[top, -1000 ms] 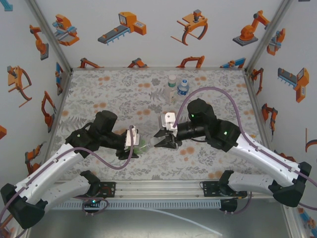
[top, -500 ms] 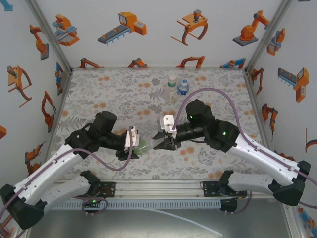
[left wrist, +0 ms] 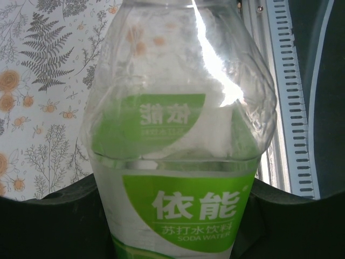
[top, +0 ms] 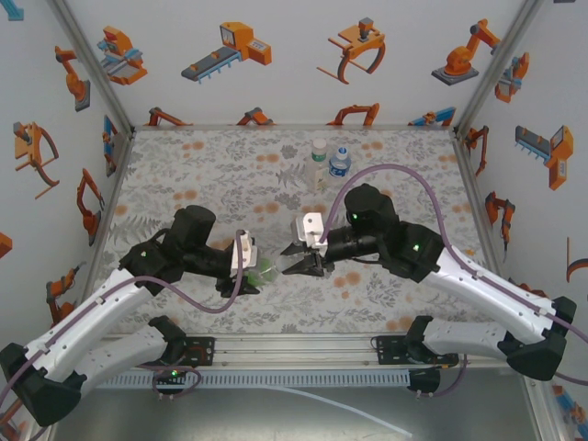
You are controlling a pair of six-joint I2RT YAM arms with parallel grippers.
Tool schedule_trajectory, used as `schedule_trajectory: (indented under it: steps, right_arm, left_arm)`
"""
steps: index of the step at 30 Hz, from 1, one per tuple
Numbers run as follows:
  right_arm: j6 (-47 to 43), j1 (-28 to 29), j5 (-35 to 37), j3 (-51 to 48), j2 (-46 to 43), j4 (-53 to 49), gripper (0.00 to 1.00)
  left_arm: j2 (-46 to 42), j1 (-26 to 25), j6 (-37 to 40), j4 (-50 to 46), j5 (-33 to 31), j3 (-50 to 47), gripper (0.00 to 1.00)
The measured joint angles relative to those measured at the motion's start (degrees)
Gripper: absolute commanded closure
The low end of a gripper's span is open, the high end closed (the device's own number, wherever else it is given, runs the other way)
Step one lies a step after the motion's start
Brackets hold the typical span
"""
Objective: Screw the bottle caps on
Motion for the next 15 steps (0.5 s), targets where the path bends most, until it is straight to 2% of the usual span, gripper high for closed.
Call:
schedule_trajectory:
  steps: [3, 6, 10, 15]
  right_arm:
    - [0.61, 0.0, 0.17, 0.98, 0.94, -0.68, 1.0]
    - [1.53, 0.0, 0.44, 1.11, 1.14, -0.85, 1.0]
    - [12.92, 0.07, 4.76, 0.02, 0.98, 1.42, 1.0]
    - [34.73, 0.17, 13.33, -3.65, 0.37, 5.66, 1.0]
  left_arm:
    - [-0.04, 0.02, -0.37, 0.07, -0.11, 0.0, 1.0]
    - [-0.04, 0.0, -0.48, 0.09, -0.28, -0.02, 1.0]
    - [-0.07, 0.02, -0.9, 0.68, -2.58, -0.07, 1.0]
    - [-0.13, 0.02, -1.44, 2.27, -6.25, -1.29, 1.0]
